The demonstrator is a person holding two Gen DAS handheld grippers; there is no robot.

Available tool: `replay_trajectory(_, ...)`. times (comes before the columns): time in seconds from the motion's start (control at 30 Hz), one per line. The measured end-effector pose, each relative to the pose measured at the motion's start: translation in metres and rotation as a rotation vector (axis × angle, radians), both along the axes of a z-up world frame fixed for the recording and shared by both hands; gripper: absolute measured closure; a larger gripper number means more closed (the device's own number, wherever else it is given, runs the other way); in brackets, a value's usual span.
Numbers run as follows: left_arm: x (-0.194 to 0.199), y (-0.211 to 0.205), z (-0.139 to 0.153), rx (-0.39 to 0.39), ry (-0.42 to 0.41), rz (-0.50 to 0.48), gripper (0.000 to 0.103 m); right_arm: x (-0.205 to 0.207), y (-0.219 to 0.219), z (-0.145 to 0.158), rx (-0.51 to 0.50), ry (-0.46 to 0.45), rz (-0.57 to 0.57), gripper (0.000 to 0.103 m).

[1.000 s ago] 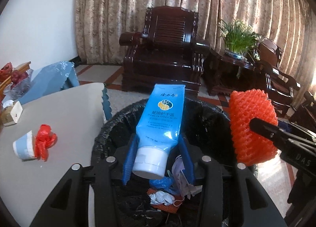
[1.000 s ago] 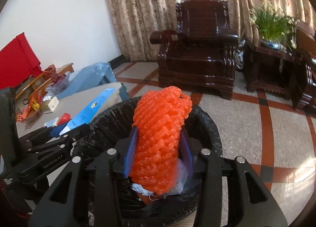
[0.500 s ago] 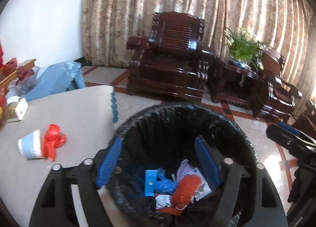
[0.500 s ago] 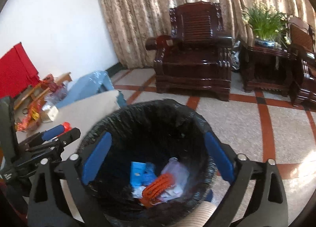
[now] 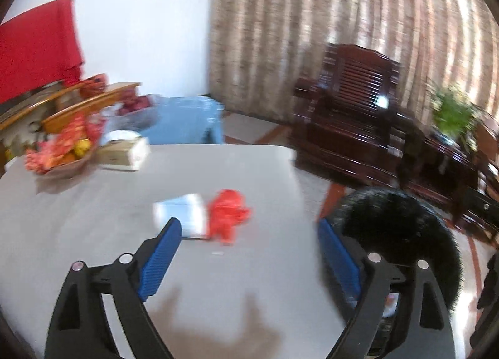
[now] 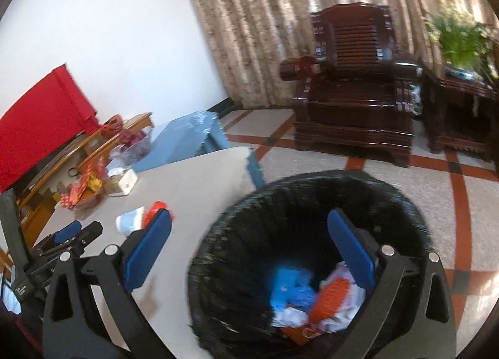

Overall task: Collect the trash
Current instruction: 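Move both open tools back to the paper cup and red bag, then grasp the red plastic bag with the right tool while the left tool grasps the blue paper cup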

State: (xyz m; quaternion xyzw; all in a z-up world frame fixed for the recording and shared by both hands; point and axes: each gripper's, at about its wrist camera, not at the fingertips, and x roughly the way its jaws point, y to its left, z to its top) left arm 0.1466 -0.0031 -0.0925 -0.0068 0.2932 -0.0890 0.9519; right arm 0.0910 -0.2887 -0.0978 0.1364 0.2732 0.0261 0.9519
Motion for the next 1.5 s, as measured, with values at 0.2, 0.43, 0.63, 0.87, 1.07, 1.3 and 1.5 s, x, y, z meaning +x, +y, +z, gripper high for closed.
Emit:
replay_trajectory(0.2,0.010,0.042,-0.004,0.030,-0.025,0.103,0.016,0.042,0.070,0.002,-0.062,-0.034,0.121,0.005)
replay_trajectory(0.43,0.022,0.062,-0.013,0.067,-0.040,0.131,0.016,0.096,0.129,-0.017,-0.092,-0.016,0.198,0.006)
replay_trajectory(0.63,0.042,0.086,-0.027,0.077,-0.027,0.169,0.016,0.142,0.163,-0.048,-0.125,0.049,0.210,0.006)
replay_trajectory(0.87,0.059,0.114,-0.040,0.090,-0.015,0.221,0.016,0.189,0.184,-0.085,-0.158,0.134,0.227,0.009)
replay_trajectory(1.07,0.068,0.126,-0.049,0.081,0.007,0.243,0.016,0.209,0.197,-0.106,-0.172,0.185,0.255,0.018)
replay_trajectory(1.3,0.079,0.128,-0.063,0.060,0.038,0.246,0.016,0.214,0.203,-0.119,-0.175,0.223,0.282,0.018)
replay_trajectory(1.5,0.086,0.124,-0.065,0.050,0.041,0.242,0.016,0.224,0.212,-0.134,-0.152,0.292,0.350,0.040)
